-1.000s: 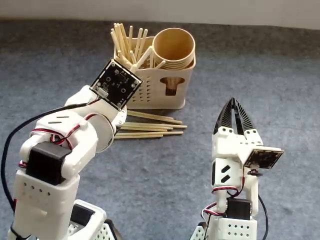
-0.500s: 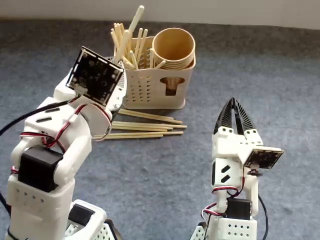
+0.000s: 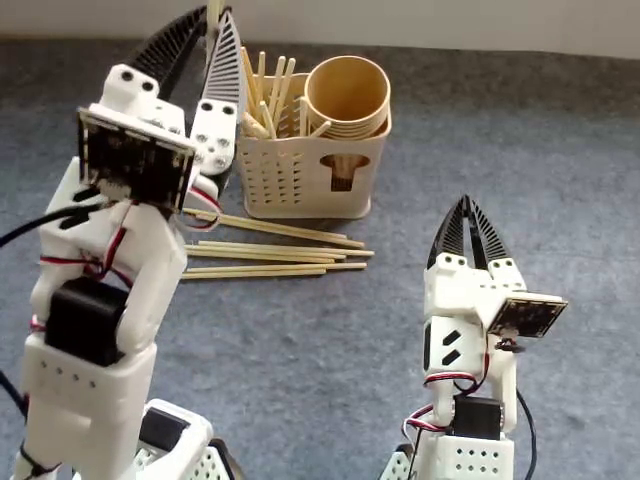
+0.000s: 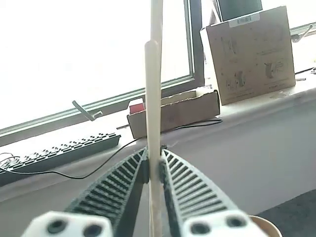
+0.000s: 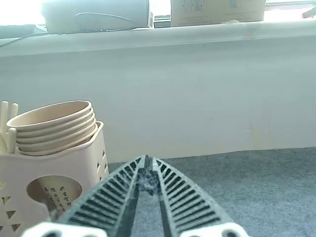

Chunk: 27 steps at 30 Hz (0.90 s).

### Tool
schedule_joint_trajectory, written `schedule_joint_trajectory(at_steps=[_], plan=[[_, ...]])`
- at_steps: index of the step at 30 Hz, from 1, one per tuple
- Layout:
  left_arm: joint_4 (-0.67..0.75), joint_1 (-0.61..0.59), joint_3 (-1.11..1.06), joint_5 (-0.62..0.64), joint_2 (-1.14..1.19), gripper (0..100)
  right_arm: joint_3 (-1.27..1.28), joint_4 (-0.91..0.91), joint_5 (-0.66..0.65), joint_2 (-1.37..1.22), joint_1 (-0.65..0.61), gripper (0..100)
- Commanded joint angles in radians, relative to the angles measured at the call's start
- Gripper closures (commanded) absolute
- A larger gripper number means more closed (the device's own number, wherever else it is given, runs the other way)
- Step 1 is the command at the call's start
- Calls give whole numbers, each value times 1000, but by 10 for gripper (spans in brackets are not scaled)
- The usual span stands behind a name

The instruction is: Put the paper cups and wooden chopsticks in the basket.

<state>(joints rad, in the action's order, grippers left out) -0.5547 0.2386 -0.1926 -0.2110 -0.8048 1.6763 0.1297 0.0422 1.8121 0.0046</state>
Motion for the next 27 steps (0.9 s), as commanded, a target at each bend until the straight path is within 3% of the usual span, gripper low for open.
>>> schedule_joint_trajectory(at_steps=[1,6,12,17,27], plan=[[92,1,65,71,84,993,153,4,-14,-7,2,993],[193,-48,102,180,194,993,153,4,-14,-7,2,993],[244,-91,102,218,332,993,153,4,-14,-7,2,993],[272,-134,104,331,397,993,153,4,-14,-7,-4,993],[275,-133,91,339,489,993,153,4,-15,-7,-8,993]])
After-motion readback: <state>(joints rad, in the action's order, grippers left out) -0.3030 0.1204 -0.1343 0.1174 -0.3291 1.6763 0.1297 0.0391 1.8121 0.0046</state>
